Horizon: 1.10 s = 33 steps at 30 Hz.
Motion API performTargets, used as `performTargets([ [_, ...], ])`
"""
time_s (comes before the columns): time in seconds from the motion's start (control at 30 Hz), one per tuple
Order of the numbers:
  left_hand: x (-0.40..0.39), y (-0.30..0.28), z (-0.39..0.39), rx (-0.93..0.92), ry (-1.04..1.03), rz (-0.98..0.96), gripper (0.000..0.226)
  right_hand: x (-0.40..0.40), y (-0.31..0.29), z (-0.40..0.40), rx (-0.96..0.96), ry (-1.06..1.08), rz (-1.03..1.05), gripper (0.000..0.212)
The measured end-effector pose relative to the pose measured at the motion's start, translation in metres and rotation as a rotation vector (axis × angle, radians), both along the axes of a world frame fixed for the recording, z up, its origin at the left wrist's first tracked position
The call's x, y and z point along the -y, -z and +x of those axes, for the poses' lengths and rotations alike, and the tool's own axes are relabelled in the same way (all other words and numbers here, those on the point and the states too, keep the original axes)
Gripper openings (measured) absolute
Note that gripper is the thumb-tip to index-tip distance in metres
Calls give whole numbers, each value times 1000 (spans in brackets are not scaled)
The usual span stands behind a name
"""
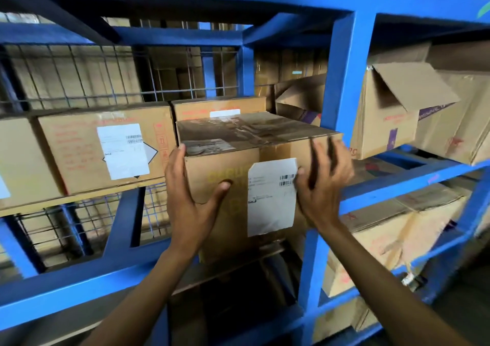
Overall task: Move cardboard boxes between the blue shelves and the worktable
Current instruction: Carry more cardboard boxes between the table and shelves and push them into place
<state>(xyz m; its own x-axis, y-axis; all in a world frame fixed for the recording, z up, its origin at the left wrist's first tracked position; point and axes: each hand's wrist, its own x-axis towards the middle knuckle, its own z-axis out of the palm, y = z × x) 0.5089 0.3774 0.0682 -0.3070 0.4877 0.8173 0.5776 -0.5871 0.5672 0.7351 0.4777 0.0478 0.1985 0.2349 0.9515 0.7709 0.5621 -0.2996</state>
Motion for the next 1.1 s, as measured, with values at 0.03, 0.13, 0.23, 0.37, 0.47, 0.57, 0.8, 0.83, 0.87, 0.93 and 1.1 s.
performTargets([
  [0.03,-1,1,0,-3,-13,2,92,3,10,-7,96,9,-8,54],
  [0.13,-2,5,0,24,-28,15,92,-1,24,-23,183,48,-51,60],
  [0.23,-7,7,4,42,-41,29,86,-9,23,-23,186,71,-32,62],
  [0.37,-18,8,20,30,-58,51,80,-22,21,-5,203,57,19,64],
  [0.47,-24,12,20,18,-71,76,82,-24,23,-4,200,68,42,65],
  [0.57,-22,16,17,3,-88,98,83,-24,24,-7,206,57,75,63],
  [0.8,-27,15,10,-134,-150,106,93,-33,25,-14,221,83,121,57],
  [0.83,-27,16,9,-132,-154,112,92,-34,26,-14,223,87,121,57],
  [0.87,-26,16,10,-130,-155,112,92,-34,27,-14,224,90,122,57],
  [0.93,-24,16,11,-121,-150,97,92,-33,28,-14,223,96,122,58],
  [1.1,-17,11,13,-122,-150,61,93,-25,25,-12,235,106,65,62],
])
